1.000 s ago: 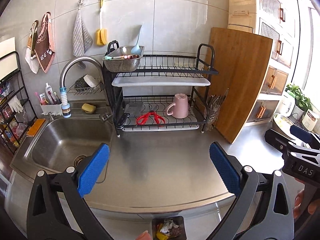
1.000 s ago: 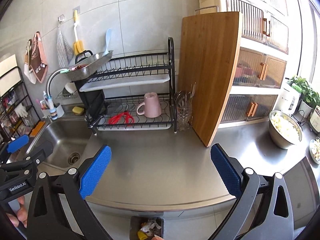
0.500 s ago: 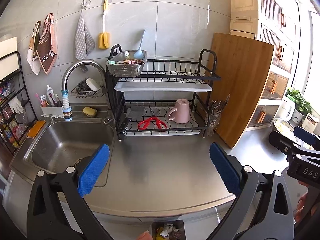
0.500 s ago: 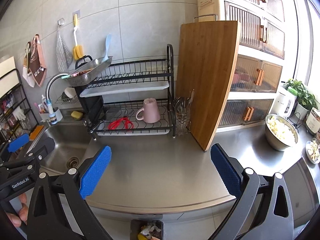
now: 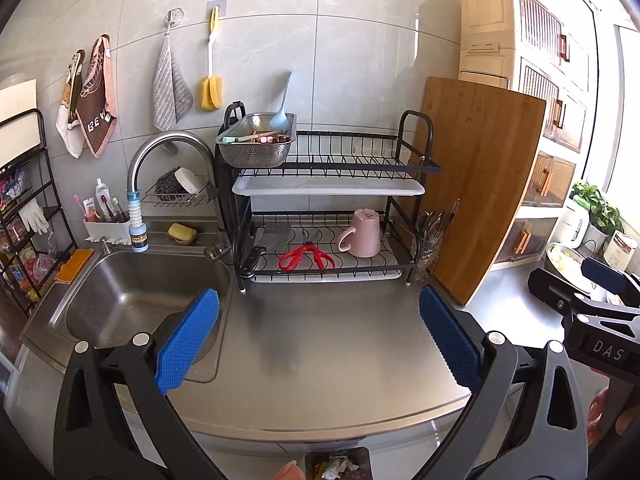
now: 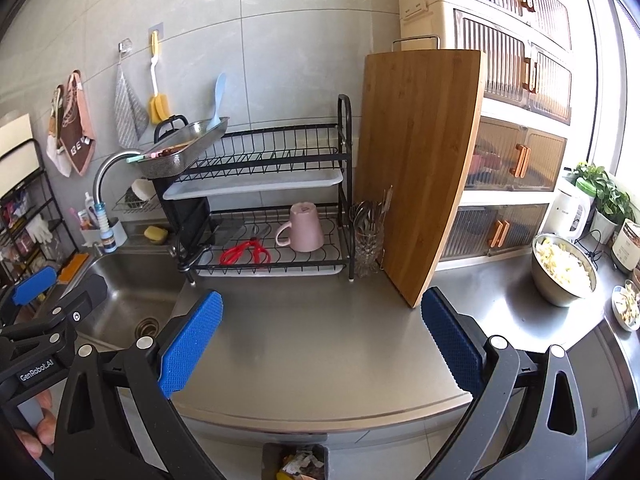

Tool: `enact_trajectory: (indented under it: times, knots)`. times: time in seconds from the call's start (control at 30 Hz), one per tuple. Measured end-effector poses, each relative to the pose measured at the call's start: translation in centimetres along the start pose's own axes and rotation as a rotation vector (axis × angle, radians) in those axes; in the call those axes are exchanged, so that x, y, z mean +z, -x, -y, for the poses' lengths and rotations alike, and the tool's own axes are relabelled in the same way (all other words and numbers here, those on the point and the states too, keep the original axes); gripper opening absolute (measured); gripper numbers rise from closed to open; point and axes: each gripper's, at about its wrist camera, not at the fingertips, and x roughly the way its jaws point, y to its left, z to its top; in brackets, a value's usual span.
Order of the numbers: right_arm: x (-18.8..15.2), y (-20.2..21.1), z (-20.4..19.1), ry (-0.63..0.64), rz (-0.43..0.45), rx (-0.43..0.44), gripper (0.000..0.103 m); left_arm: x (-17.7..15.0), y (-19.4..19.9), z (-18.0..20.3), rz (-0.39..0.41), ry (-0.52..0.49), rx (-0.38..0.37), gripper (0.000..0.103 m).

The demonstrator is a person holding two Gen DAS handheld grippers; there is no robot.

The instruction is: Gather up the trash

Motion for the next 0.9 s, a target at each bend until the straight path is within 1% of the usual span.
enact_trajectory:
  times: [0.9]
  knots:
    - [0.19, -0.33, 0.46, 0.012, -0.003, 0.004, 0.100, 0.04, -0.14, 0.71, -0.004, -0.014, 0.013, 0.095]
